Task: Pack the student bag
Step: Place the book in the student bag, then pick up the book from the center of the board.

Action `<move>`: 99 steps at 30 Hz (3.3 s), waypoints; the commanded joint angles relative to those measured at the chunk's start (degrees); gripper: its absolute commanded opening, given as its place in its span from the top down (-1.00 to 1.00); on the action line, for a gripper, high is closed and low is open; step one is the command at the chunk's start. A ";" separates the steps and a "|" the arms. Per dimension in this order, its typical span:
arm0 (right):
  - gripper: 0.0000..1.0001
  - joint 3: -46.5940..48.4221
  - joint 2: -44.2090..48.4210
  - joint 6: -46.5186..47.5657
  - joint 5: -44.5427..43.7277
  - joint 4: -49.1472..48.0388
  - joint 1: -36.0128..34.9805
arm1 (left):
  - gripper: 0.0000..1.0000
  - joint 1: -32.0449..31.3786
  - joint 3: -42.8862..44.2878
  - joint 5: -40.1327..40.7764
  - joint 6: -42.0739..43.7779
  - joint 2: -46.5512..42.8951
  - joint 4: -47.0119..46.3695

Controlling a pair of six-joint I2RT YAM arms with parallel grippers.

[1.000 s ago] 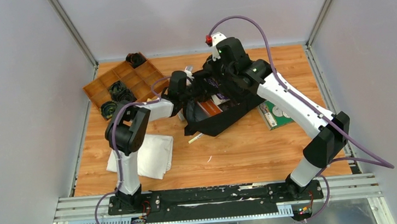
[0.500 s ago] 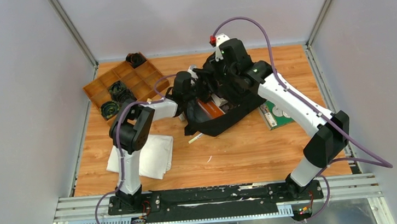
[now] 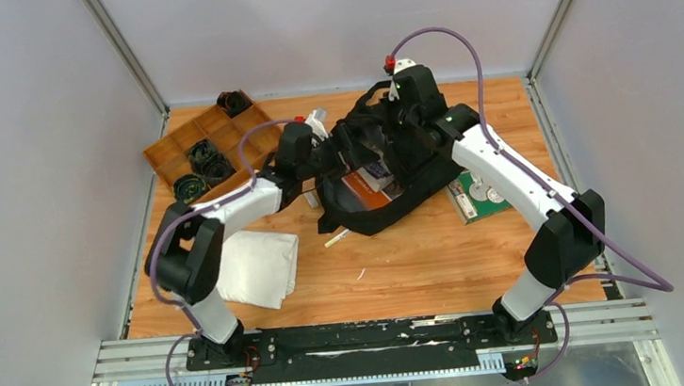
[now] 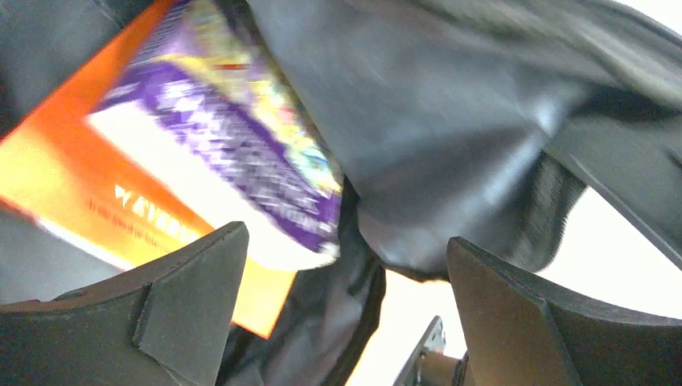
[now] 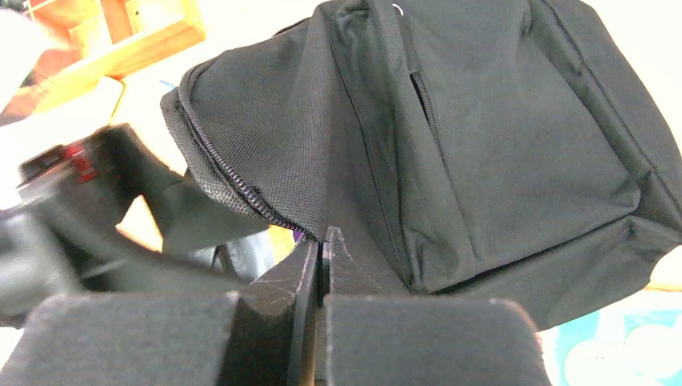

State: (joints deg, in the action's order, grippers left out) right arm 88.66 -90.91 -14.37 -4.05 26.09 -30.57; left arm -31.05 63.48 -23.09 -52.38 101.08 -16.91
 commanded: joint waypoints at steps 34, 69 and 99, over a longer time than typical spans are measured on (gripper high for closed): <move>-0.72 -32.65 3.35 -17.13 19.57 0.30 54.08 | -1.00 -15.30 -3.85 28.32 28.30 -40.14 34.97; -0.27 6.34 -30.77 -26.70 -19.31 25.15 35.05 | -1.00 -15.27 -7.00 31.87 27.07 -45.11 35.86; -0.42 -13.30 -17.58 -29.33 -6.83 13.19 35.29 | -1.00 -15.27 -7.82 29.77 28.30 -44.28 36.25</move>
State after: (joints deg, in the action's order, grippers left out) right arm 77.58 -107.46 -40.14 -10.83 40.64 4.25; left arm -45.93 56.03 5.72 -25.04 58.94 19.62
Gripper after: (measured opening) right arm 0.708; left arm 0.997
